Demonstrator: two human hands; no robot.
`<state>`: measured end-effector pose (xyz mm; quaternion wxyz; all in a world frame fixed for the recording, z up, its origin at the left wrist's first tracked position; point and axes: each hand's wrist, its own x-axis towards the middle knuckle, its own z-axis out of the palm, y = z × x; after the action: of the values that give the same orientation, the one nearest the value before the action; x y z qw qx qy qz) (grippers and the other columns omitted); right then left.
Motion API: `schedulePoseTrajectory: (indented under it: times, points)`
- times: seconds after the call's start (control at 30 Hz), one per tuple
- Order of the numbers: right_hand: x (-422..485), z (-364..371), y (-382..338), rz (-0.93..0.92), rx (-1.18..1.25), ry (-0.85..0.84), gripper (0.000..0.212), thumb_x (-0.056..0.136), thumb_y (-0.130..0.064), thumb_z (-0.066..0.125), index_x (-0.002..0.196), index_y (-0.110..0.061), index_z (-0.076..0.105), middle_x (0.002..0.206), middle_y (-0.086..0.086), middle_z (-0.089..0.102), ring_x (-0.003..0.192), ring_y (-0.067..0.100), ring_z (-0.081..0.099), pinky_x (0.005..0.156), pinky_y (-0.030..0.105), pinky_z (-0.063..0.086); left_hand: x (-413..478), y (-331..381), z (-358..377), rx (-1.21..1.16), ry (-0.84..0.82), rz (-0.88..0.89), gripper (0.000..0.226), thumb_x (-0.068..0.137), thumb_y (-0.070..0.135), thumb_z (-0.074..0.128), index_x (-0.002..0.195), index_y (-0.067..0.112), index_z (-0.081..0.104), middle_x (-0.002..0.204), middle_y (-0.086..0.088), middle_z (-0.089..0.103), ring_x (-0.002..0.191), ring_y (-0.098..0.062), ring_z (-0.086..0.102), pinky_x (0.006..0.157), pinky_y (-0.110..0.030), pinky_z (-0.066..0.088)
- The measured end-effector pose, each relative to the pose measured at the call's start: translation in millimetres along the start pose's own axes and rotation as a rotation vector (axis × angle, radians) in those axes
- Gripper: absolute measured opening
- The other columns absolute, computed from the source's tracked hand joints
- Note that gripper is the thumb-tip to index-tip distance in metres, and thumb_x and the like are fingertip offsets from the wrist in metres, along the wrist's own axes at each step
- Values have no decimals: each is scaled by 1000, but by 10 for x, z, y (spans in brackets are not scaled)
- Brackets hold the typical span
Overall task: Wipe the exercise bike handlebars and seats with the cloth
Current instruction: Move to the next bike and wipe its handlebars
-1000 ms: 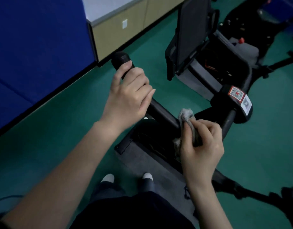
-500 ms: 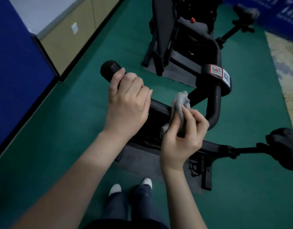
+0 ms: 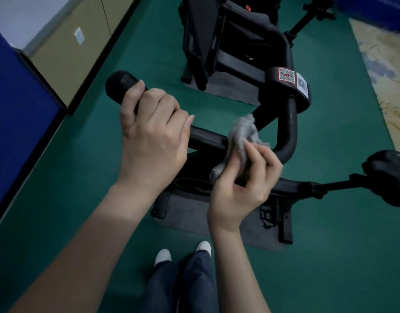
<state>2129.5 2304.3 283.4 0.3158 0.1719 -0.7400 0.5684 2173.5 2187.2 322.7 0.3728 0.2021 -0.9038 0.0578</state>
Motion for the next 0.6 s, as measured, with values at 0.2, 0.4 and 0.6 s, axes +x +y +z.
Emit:
schedulePoseTrajectory:
  times: [0.2,0.4,0.6]
  points:
    - [-180,103,-152,-8,33,-46,16,86,10,63,99,6,69,100,6,52,89,32,56,87,27,45,6,-3,-4,1,-4,8,33,100,23,41,82,8,65,87,-6,62,105,-23,44,111,-33,9]
    - [-148,-162,-18,128,-30,43,12,87,8,61,98,7,66,100,14,54,99,16,56,91,27,46,10,-24,5,-10,7,20,32,99,23,43,81,8,65,86,-6,62,104,-22,44,111,-32,9]
    - [-507,-300,-299,611,94,-39,9,92,-15,59,97,-20,64,98,4,66,97,14,63,85,26,48,11,-24,2,-22,3,19,32,99,22,43,80,9,65,86,-5,61,104,-22,44,111,-32,8]
